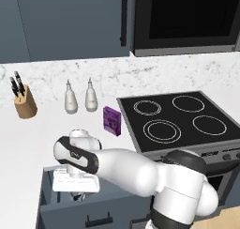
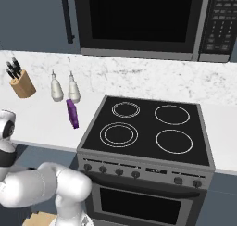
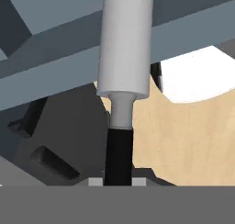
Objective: Pick the rolling pin from the drawer and place it on the counter.
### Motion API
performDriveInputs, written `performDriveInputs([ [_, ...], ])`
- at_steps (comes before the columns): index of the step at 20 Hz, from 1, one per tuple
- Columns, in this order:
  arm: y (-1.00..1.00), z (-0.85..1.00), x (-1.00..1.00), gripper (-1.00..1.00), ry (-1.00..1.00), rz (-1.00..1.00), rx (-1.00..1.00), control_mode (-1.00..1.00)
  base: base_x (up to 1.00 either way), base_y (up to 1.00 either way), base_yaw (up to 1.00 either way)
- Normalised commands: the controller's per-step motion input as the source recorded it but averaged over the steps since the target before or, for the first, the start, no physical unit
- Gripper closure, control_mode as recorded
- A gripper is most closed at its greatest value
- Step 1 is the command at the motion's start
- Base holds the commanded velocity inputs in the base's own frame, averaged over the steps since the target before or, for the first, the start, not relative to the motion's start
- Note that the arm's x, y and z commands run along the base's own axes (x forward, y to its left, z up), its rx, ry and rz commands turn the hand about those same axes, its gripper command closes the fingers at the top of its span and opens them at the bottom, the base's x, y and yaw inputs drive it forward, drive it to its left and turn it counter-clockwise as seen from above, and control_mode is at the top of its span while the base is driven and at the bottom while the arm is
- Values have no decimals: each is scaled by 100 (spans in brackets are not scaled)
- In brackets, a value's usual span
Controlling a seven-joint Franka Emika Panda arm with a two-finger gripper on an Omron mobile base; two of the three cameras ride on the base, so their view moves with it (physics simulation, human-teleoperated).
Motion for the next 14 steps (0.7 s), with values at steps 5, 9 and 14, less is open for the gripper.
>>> performDriveInputs([
  [5, 0, 76, -72, 100, 4, -11, -6, -100, 0, 0, 0],
  [9, -3, 100, -58, 100, -3, -15, -16, -100, 0, 0, 0],
  [14, -26, 93, -31, 100, -21, -11, -26, -100, 0, 0, 0],
])
